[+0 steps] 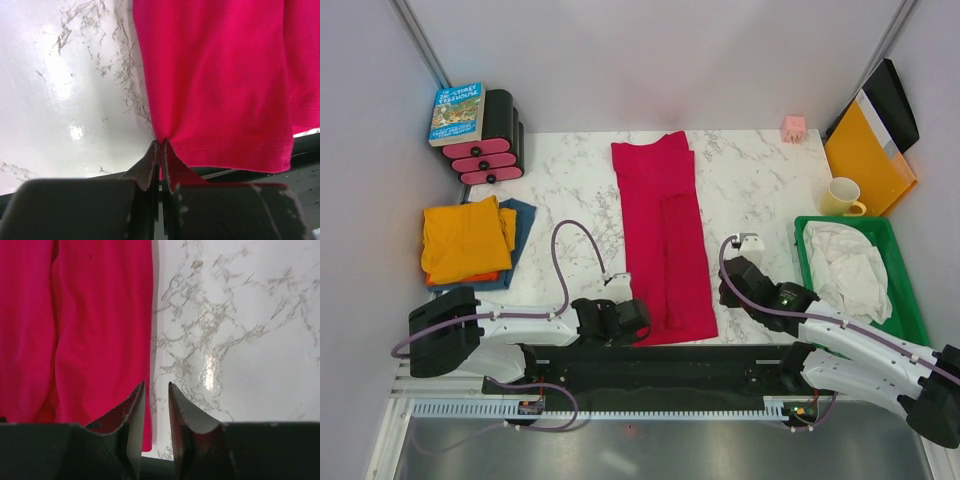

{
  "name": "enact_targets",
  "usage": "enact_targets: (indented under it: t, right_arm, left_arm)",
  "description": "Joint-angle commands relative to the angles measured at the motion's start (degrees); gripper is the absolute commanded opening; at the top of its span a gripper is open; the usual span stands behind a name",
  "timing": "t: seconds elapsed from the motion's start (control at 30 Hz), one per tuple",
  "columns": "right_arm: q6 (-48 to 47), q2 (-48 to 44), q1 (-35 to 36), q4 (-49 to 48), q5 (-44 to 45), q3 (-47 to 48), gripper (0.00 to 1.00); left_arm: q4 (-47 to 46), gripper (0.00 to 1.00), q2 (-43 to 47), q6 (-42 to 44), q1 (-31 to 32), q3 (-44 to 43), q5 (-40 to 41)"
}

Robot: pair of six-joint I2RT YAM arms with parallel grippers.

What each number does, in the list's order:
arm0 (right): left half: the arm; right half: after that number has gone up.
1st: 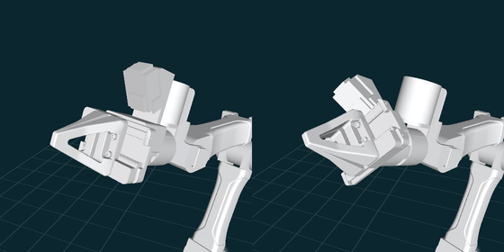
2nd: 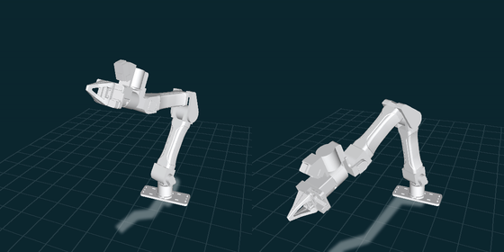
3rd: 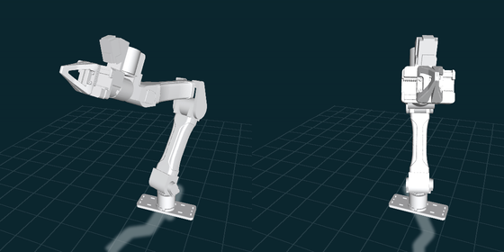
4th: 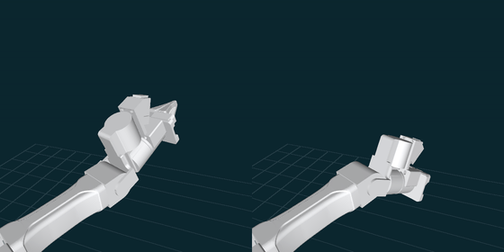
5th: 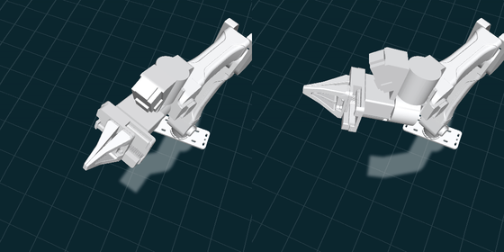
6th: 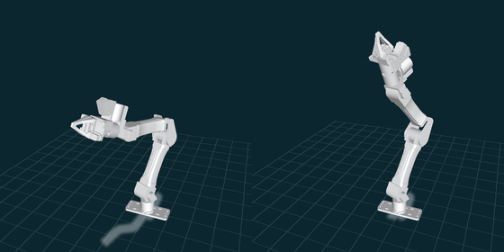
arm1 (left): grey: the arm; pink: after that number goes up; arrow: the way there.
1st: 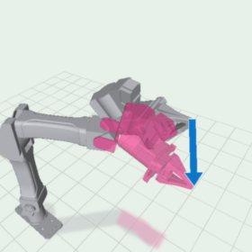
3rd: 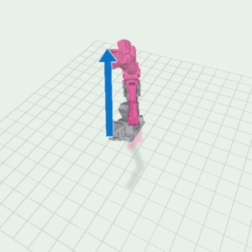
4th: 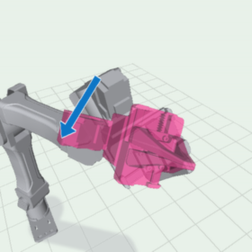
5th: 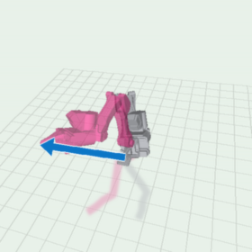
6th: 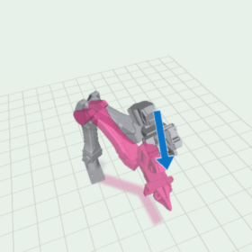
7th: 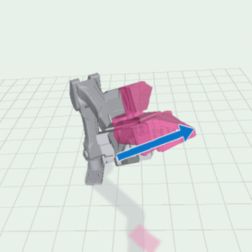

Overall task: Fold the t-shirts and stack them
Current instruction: Rotate the tshirt 90 degrees, then grab the bottom of the folded rectangular tshirt with both arms

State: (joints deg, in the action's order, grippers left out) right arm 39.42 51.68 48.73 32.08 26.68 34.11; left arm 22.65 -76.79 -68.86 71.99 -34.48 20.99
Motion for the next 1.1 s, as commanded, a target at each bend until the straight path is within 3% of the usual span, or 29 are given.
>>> enact_targets:
  t: [0.0, 0.37, 0.77, 0.87, 0.97, 1.0, 1.07]
  right_arm:
    - [5.74, -0.18, 0.93, -5.17, -7.07, -3.86, 0.34]
    - [11.82, 4.04, 5.23, -8.17, -10.15, -8.0, 0.42]
    - [15.77, 4.13, 6.46, -8.96, -10.33, -13.98, 0.43]
    - [16.21, 5.97, 6.73, -10.45, -11.91, -14.42, 0.39]
    - [18.14, 7.73, 8.04, -10.63, -12.88, -14.42, 0.21]
    - [18.76, 7.73, 8.57, -10.63, -12.79, -14.59, 0.09]
    - [19.9, 7.21, 10.5, -10.46, -11.74, -14.6, 0.0]
  left_arm:
    - [1.51, 0.02, 1.47, -0.84, 0.44, 0.38, 2.47]
    - [2.31, 0.02, -1.78, 1.89, 0.44, -2.7, 0.89]
    - [2.31, 0.02, -0.64, 2.15, 0.44, -2.7, 1.33]
    - [2.31, 0.02, -0.55, 2.15, 0.44, -2.7, 1.16]
    - [2.39, 0.02, -0.29, 2.15, 0.52, -2.7, 1.24]
    - [2.57, 0.02, 0.06, 2.15, 0.52, -2.79, 1.24]
    - [2.92, 0.02, 0.77, 1.89, 0.52, -2.61, 1.59]
